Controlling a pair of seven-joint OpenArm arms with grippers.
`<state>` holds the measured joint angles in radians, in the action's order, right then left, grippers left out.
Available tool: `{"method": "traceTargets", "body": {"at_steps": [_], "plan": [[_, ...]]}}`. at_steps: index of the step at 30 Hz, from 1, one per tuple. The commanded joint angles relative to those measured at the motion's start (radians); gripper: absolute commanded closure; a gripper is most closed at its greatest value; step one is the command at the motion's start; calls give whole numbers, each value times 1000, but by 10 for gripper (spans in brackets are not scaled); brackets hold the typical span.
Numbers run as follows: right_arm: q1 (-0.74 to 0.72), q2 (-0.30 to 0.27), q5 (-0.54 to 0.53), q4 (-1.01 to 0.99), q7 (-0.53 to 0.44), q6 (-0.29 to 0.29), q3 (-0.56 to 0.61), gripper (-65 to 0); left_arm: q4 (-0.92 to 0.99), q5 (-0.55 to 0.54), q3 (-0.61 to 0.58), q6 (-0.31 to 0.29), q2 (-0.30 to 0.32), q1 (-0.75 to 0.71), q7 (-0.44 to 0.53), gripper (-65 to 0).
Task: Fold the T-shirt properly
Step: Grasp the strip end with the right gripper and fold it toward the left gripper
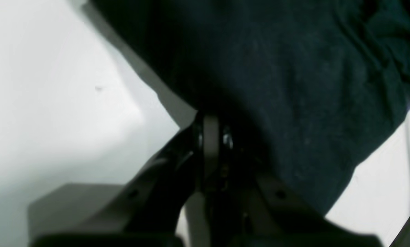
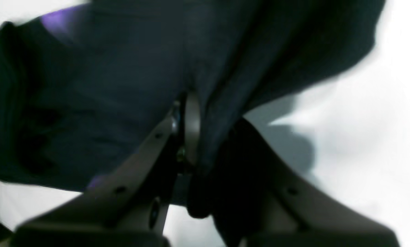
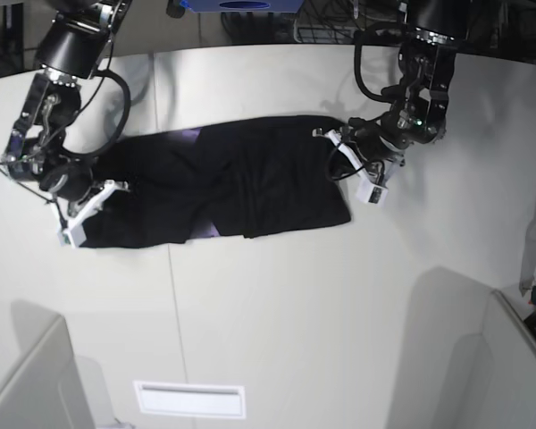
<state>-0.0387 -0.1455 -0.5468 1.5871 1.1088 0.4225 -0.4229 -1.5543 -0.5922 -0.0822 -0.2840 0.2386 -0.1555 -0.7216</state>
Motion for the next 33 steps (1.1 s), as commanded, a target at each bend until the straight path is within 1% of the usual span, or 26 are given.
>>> {"method": "traceTargets", "body": {"at_steps": [1, 3, 5, 6, 9, 13, 15, 17, 20, 24, 26, 28, 33], "plan": [[-7, -13, -25, 60, -9, -24, 20, 0, -19, 5, -3, 21, 9, 1, -10, 0], [13, -12, -29, 141, -9, -75, 88, 0, -31, 5, -8, 68, 9, 17, -10, 0], [32, -12, -29, 206, -9, -113, 161, 0, -36, -2, -8, 93, 17, 23, -10, 0], [39, -6, -29, 229, -9, -127, 195, 0, -38, -2, -8, 95, 18, 24, -10, 0], [61, 45, -23, 278, -12, -172, 279, 0, -38, -2, 3, 95, 20, 26, -10, 0], [73, 96, -23, 289, -16, -201, 379, 0, -38, 2, 5, 95, 25, 23, -11, 0], [73, 117, -23, 289, -17, -224, 434, 0, -38, 1, 6, 95, 43, 18, -11, 0], [72, 129, -25, 289, -20, -259, 488, 0, -38, 1, 6, 95, 48, 17, -11, 0], [70, 140, -28, 296, -65, -308, 572, 0, -38, 2, 6, 95, 58, 15, -11, 0], [55, 166, -28, 301, -88, -402, 672, 0, -38, -1, 6, 96, 67, 4, -11, 0], [38, 180, -25, 296, -88, -422, 704, 0, -38, -1, 6, 96, 67, 3, -11, 0], [26, 191, -22, 278, -98, -425, 720, 0, -38, -1, 6, 96, 67, 1, -11, 0], [18, 200, -25, 181, -166, -425, 721, 0, -38, -2, 6, 96, 67, 1, -11, 0]]}}
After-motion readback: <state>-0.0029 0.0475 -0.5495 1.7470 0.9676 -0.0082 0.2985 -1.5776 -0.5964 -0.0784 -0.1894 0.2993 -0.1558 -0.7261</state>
